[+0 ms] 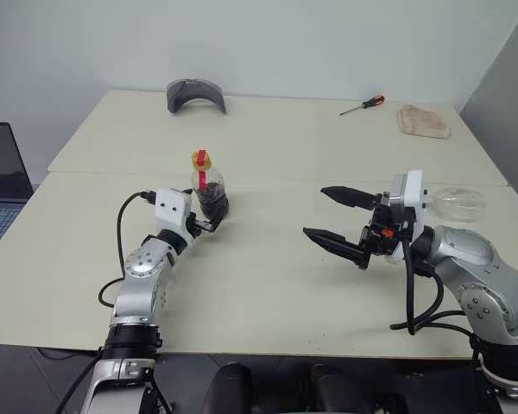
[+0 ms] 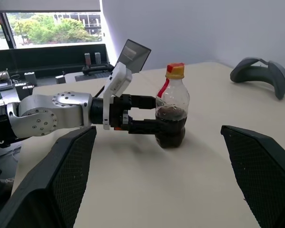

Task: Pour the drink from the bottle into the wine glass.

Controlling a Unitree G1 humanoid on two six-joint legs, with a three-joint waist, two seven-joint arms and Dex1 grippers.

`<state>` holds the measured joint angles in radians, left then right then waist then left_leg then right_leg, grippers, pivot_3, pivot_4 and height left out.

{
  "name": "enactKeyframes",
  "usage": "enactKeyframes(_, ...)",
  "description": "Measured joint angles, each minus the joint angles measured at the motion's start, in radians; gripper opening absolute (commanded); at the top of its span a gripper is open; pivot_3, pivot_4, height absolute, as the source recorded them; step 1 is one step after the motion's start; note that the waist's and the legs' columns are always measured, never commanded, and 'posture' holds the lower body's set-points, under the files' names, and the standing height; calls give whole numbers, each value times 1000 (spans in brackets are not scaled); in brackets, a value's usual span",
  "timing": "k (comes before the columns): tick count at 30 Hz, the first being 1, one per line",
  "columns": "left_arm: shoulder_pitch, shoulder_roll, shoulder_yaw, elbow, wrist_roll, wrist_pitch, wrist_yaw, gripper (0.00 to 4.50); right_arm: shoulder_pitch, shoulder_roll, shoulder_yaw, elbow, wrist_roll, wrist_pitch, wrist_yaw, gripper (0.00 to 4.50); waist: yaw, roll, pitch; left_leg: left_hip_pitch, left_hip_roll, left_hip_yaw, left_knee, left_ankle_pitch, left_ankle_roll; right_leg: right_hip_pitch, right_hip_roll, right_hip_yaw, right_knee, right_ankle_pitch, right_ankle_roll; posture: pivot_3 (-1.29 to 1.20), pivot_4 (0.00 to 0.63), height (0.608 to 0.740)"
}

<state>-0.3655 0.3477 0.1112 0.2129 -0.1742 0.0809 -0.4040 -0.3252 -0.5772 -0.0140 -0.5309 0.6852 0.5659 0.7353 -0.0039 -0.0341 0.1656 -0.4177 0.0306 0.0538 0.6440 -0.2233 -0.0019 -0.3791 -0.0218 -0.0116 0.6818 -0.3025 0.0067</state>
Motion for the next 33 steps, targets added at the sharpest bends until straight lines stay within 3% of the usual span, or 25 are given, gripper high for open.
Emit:
enactKeyframes(10,-145,-42,-15,224,37,-62,22,4475,-1,12,20,-3,-6,0,-9,4500,2,-1,1,-1,-1,0,0,0,0,0,0,0,0,1,1,0,150,740)
enactKeyframes(20,-182,-46,-15,293,36,-111,9,1971,2,24,30,-4,-6,-1,-17,4500,1,-1,1,-1,0,0,0,0,0,0,0,0,0,1,1,0,150,740)
enactKeyframes(26,-149,-44,-17,246,37,-103,0,1393,3,25,32,-12,-5,-1,-21,4500,1,-1,1,-1,0,0,0,0,0,0,0,0,0,1,1,0,150,740)
enactKeyframes(33,-45,-46,-97,-28,30,19,-67,1085,21,-24,14,-82,12,53,-50,4500,4,-2,1,-1,0,0,1,0,0,0,-1,0,0,1,0,0,150,740)
